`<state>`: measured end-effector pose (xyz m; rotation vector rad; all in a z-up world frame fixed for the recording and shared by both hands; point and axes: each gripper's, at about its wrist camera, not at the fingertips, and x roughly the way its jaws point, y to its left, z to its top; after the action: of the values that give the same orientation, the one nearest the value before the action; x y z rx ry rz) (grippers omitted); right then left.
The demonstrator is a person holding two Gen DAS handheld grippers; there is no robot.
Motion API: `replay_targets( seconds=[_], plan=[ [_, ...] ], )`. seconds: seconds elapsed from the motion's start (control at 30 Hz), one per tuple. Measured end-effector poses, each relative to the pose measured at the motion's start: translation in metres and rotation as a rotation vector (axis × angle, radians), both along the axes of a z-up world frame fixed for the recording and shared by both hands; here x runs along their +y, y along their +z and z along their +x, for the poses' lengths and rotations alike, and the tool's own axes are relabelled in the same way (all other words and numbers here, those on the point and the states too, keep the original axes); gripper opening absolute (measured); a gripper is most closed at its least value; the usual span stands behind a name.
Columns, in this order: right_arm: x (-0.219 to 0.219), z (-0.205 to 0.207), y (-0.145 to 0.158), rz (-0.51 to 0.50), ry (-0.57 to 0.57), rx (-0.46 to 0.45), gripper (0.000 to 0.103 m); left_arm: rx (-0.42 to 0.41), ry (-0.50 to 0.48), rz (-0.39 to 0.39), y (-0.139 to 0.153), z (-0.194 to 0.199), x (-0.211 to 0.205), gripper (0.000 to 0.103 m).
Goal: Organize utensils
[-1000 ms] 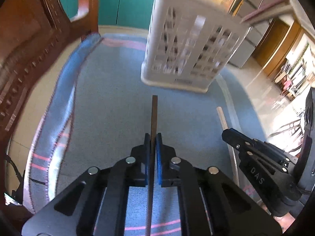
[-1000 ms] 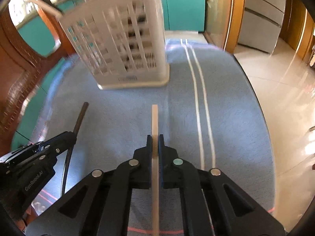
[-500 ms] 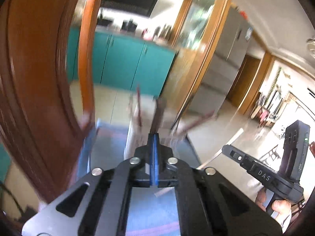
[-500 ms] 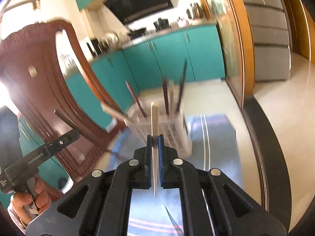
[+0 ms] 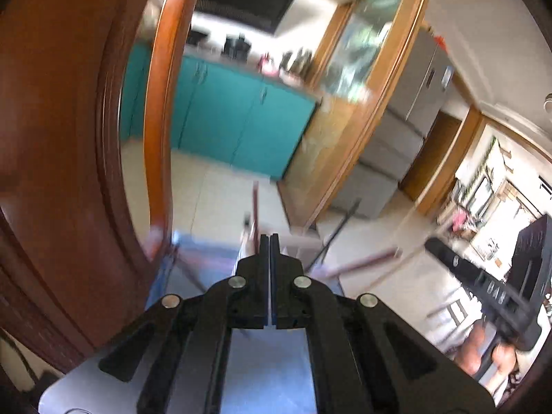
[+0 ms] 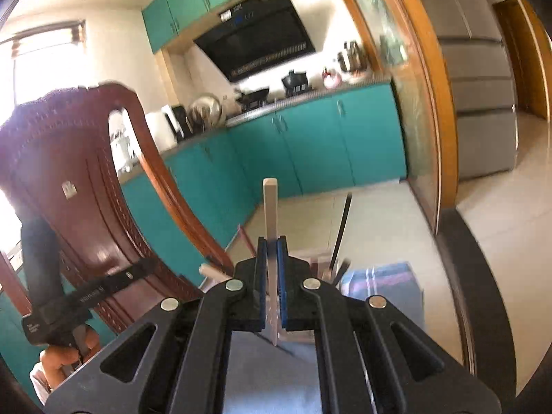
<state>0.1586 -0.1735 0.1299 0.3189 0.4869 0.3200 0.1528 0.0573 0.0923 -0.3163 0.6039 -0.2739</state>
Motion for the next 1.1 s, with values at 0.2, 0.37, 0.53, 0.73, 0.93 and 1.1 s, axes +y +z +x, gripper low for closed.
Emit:
replay_targets(
  seconds=[0.2, 0.37, 0.53, 0.73, 0.93, 1.1],
  plan=[
    [0.013, 0.0, -0.025, -0.049, 0.025, 0.05, 0.006, 0.301, 0.076, -0.005, -0.107, 0.01, 0.017, 0.002],
    [0.013, -0.005, -0.044, -0.088, 0.009, 0.075, 0.006, 0.409, 0.062, 0.044, -0.149, 0.033, -0.002, 0.018],
    [0.001, 0.0, -0.057, -0.073, -0.023, 0.114, 0.006, 0.475, 0.131, -0.068, -0.169, 0.059, -0.01, 0.041],
    [-0.005, 0.001, -0.065, -0.071, -0.033, 0.114, 0.006, 0.543, 0.331, -0.11, -0.192, 0.093, -0.002, 0.04],
    [-0.014, 0.001, -0.069, -0.072, -0.045, 0.106, 0.006, 0.564, 0.399, -0.091, -0.202, 0.118, -0.003, 0.043],
    [-0.016, 0.002, -0.07, -0.068, -0.049, 0.093, 0.006, 0.558, 0.423, -0.011, -0.207, 0.127, -0.004, 0.039]
  ],
)
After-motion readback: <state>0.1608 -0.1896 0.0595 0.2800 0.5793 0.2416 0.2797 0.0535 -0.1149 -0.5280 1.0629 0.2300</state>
